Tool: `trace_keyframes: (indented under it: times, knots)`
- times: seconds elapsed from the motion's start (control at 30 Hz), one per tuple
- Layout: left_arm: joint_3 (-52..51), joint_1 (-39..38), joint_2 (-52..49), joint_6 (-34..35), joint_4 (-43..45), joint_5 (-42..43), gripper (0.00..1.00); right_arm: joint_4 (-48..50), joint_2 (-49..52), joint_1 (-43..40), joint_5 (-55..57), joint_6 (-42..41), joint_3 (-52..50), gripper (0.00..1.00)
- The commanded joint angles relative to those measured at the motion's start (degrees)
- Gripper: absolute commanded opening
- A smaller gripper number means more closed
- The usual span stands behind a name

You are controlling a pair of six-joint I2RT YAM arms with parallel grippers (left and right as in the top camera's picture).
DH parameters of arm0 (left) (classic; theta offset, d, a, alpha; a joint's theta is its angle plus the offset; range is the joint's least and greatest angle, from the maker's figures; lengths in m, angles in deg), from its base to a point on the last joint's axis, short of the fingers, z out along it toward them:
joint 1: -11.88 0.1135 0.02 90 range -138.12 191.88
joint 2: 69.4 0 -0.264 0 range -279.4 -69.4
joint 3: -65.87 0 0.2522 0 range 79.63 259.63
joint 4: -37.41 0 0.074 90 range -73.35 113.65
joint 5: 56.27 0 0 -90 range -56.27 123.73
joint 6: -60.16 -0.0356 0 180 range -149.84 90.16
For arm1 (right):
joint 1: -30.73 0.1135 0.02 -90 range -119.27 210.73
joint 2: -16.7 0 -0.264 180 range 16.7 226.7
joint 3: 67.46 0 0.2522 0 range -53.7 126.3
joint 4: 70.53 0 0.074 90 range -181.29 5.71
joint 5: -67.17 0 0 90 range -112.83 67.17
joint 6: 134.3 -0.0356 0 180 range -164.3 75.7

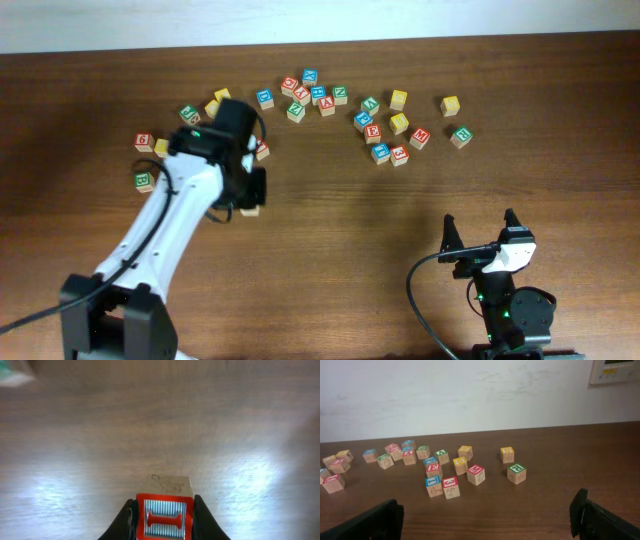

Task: Spell out ICRA
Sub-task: 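Lift the I block and carry it right to open table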

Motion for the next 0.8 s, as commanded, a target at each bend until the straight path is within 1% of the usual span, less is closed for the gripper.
trace_keyframes:
  times: [0.0, 0.07, 0.13, 0.2, 0.23, 0.37, 0.53, 0.63, 0.77]
  knots:
    - [-8.0, -1.1, 0.7, -0.9, 4.3, 0.4, 0.06, -0.3, -0.3, -0.4, 0.1, -0.2, -0.3, 0.98]
    - [-11.0, -1.1, 0.7, -0.9, 7.5, 0.0, 0.06, -0.3, -0.3, -0.4, 0.1, -0.2, -0.3, 0.98]
    - [-13.9, -1.1, 0.7, -0.9, 11.5, -2.3, 0.11, -0.3, -0.3, -0.4, 0.1, -0.2, -0.3, 0.98]
    - [-15.6, -1.1, 0.7, -0.9, 13.9, -3.9, 0.14, -0.3, -0.3, -0.4, 0.1, -0.2, -0.3, 0.98]
    - [-16.4, -1.1, 0.7, -0.9, 15.0, -4.4, 0.14, -0.3, -0.3, -0.4, 0.1, -0.2, -0.3, 0.98]
    - [-18.7, -1.1, 0.7, -0.9, 19.0, -4.6, 0.11, -0.3, -0.3, -0.4, 0.1, -0.2, -0.3, 0.98]
    - [-20.2, -1.1, 0.7, -0.9, 21.6, -4.6, 0.13, -0.3, -0.3, -0.4, 0.1, -0.2, -0.3, 0.98]
    - [-20.2, -1.1, 0.7, -0.9, 22.0, -4.6, 0.16, -0.3, -0.3, -0.4, 0.1, -0.2, -0.3, 0.98]
    - [-20.2, -1.1, 0.7, -0.9, 22.0, -5.1, 0.18, -0.3, -0.3, -0.4, 0.1, -0.2, -0.3, 0.98]
